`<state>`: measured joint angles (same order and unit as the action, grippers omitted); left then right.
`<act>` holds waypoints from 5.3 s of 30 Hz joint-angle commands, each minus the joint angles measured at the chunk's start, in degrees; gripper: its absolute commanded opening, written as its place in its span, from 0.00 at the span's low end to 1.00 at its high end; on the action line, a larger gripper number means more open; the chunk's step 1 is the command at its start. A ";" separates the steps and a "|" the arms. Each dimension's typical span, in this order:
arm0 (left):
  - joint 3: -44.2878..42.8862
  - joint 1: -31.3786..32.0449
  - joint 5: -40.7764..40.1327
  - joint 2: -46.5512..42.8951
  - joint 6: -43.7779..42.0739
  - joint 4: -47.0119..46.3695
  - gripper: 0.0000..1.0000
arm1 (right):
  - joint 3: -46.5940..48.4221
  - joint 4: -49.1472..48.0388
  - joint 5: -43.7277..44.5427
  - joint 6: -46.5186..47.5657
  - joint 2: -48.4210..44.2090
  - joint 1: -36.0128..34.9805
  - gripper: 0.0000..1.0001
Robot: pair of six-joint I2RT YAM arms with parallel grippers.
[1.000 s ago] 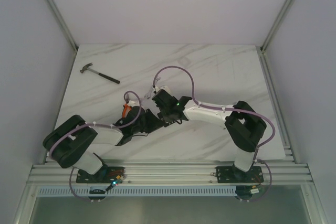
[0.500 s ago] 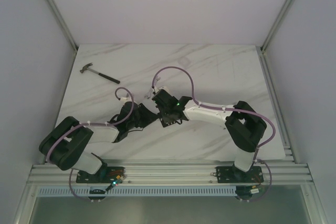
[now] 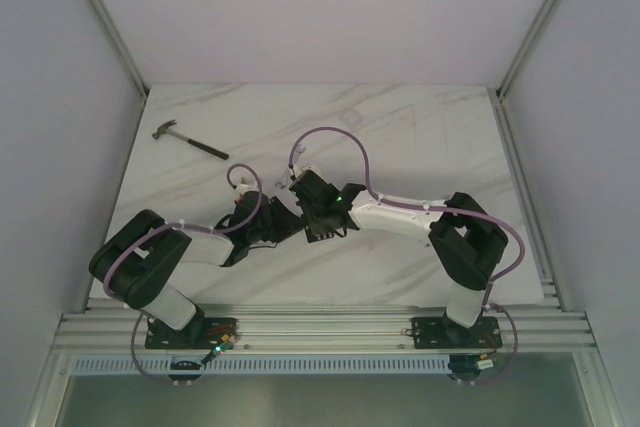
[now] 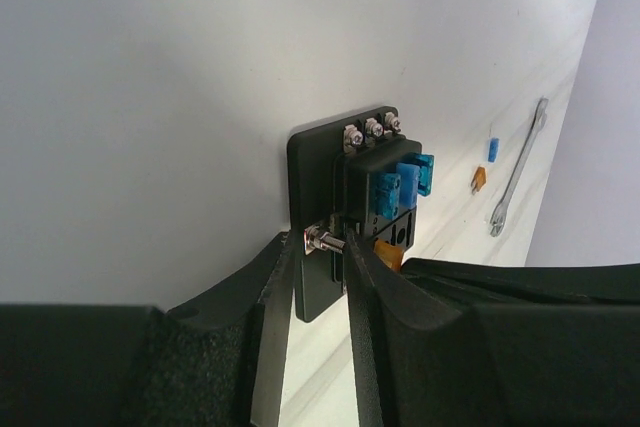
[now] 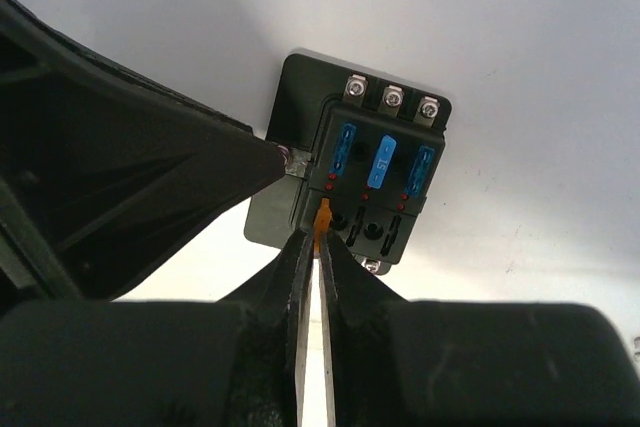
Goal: Snap on the fuse box
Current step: Install the fuse at the fuse box base.
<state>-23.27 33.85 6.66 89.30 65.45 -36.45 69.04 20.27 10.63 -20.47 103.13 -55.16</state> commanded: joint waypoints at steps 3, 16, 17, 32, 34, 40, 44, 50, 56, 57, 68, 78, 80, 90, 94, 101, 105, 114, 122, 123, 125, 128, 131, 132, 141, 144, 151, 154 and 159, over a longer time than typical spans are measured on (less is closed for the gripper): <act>-1.50 -0.11 1.31 2.06 -0.69 -2.05 0.34 | 0.17 -0.19 0.06 -0.49 -1.87 -0.11 0.21; -0.12 1.72 1.31 2.73 1.47 -2.84 0.31 | -0.02 -0.03 -0.89 -5.36 -2.04 1.64 0.29; -0.09 1.90 1.29 2.84 1.57 -2.92 0.31 | 0.02 0.07 -0.74 -5.49 -1.94 1.71 0.29; -0.03 2.93 1.00 2.90 2.27 -3.10 0.31 | -0.74 3.05 1.05 -4.98 -2.42 1.84 0.26; -0.07 3.08 1.01 2.89 2.31 -3.18 0.31 | -0.91 3.10 1.12 -4.65 -2.38 1.87 0.26; 0.00 3.22 0.94 2.67 2.34 -3.20 0.30 | -0.93 3.06 1.09 -4.08 -1.02 1.83 0.24; 0.05 3.31 0.85 2.70 2.38 -3.19 0.30 | -1.34 3.11 1.42 -3.67 -0.89 1.82 0.19; 0.02 3.51 0.98 2.76 2.44 -3.28 0.30 | -1.56 3.13 1.34 -2.89 -0.70 1.87 0.12; 0.00 3.75 0.98 2.92 2.47 -3.37 0.30 | -0.35 3.85 0.48 -1.49 1.05 1.81 0.06; -0.03 3.77 0.92 2.98 2.48 -3.41 0.30 | -0.18 3.95 0.26 -1.40 1.36 1.85 0.05; -0.32 4.12 1.09 3.79 2.71 -3.87 0.30 | 0.94 5.35 -2.14 -0.25 5.24 1.41 0.02; -0.33 4.21 1.01 3.61 2.91 -3.73 0.30 | 1.31 5.02 -1.45 0.32 2.32 1.12 0.02; -0.27 4.21 0.93 3.47 2.89 -3.72 0.30 | 2.01 5.03 -1.49 1.00 0.12 1.03 0.06; -0.70 4.30 1.06 3.75 2.75 -3.41 0.30 | 3.62 9.38 -0.39 -0.32 -5.57 2.08 0.20; -0.91 4.34 1.22 4.12 2.75 -3.51 0.30 | 2.92 10.00 -1.61 -0.71 -4.00 3.17 0.22; -0.91 4.40 1.21 4.22 2.81 -3.54 0.30 | 3.47 8.60 -3.45 -0.37 -0.45 3.31 0.23; -0.95 4.39 1.24 4.13 2.85 -3.54 0.30 | 3.84 8.29 -4.19 -0.27 0.69 3.48 0.23; -0.96 4.38 1.34 4.38 2.92 -3.79 0.30 | 3.82 9.42 -5.01 -0.29 2.23 3.56 0.14; -0.82 4.47 1.24 4.45 3.02 -3.80 0.30 | 3.97 11.54 -4.89 1.14 5.01 3.42 0.00; -0.86 4.53 1.23 4.48 3.06 -3.81 0.30 | 3.96 11.81 -4.84 1.40 5.38 3.28 0.00; -0.84 4.56 1.13 4.48 3.10 -3.76 0.30 | 3.86 12.46 -4.76 1.90 6.31 3.09 0.00; -0.81 4.56 1.06 4.48 3.24 -3.67 0.30 | 3.02 13.48 -4.33 2.30 7.48 2.94 0.00; -0.74 4.56 1.06 4.61 3.28 -3.67 0.30 | 1.80 13.67 -3.43 2.41 8.51 2.93 0.00; -0.73 4.58 1.14 4.71 3.25 -3.76 0.30 | 1.73 13.67 -3.21 2.49 9.02 2.90 0.00; -0.86 4.85 1.38 5.32 3.37 -4.31 0.30 | 6.56 12.09 -4.98 4.02 16.62 2.19 0.00; -0.74 4.83 1.29 5.42 3.46 -4.46 0.30 | 6.66 12.39 -5.47 3.81 18.85 2.16 0.00; -0.70 4.92 2.10 6.56 3.91 -5.75 0.30 | 4.88 10.74 -3.82 2.79 23.51 2.25 0.00; -0.39 4.91 1.85 6.33 4.07 -5.96 0.29 | 5.31 9.07 -4.97 2.72 23.94 2.21 0.00; 0.45 5.09 0.66 3.95 4.22 -5.08 0.29 | 2.07 5.94 -4.70 3.40 13.57 2.10 0.00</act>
<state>-23.66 37.91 7.33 93.71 68.84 -42.04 79.85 36.23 8.32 -16.38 111.22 -52.77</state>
